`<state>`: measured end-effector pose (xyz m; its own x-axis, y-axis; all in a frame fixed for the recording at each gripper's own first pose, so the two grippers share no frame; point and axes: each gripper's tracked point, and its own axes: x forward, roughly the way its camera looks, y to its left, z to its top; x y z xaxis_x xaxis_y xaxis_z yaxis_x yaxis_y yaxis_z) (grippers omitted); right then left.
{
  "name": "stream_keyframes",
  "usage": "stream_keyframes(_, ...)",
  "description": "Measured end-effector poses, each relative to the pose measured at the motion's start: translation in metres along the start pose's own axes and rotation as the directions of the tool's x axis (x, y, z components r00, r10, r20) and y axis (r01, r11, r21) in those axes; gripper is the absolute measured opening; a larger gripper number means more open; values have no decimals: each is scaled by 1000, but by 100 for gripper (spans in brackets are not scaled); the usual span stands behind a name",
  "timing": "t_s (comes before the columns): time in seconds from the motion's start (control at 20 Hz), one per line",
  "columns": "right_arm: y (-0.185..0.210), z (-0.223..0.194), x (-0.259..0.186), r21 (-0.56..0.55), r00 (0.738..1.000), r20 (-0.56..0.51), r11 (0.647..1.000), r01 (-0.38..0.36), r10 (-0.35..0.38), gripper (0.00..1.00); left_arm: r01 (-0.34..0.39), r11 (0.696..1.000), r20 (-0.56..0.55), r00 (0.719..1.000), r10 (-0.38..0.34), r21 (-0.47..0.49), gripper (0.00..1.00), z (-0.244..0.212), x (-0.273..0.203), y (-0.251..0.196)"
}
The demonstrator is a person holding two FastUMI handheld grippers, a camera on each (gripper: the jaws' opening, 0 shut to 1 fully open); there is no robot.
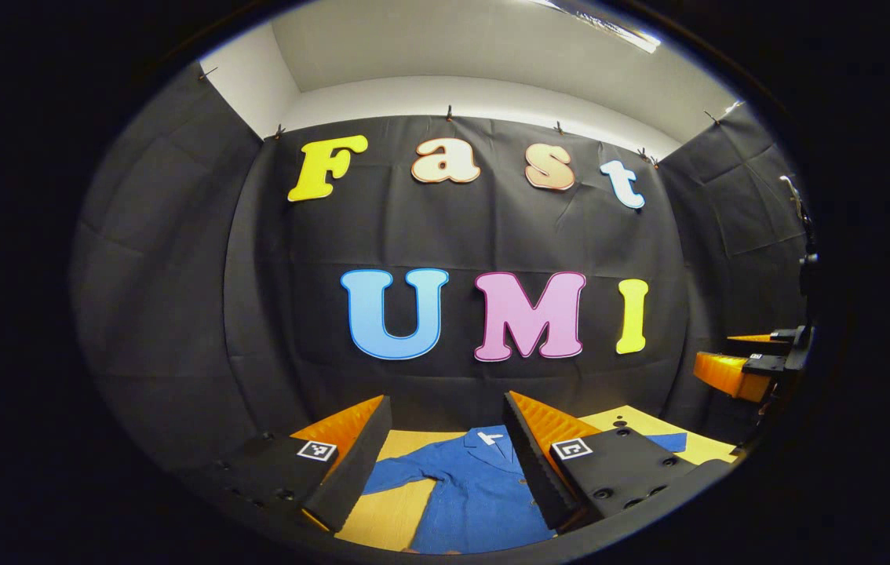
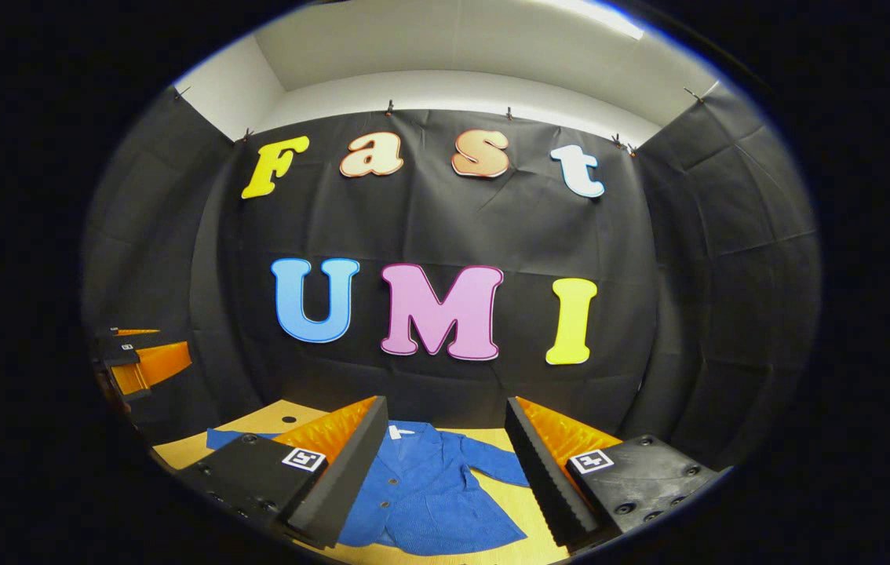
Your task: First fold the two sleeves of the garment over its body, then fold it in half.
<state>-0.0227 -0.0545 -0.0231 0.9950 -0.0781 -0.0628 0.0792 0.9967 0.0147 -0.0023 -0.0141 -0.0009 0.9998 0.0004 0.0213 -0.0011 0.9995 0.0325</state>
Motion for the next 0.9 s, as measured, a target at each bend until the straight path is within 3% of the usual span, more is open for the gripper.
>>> stream_keyframes(0.45,-9,-17,13,-6,999,-47,1000,-25,24,96,-24,1000,-24,999,24,5,82,-11,10,-7)
stream_keyframes(0.65,-9,-20,23,56,997,-50,997,-54,57,96,-47,999,-19,999,48,18,82,-9,15,-7)
stream_keyframes(0.9,-6,-41,45,52,990,-91,994,-100,105,96,-77,997,-36,996,78,29,82,-20,21,-14)
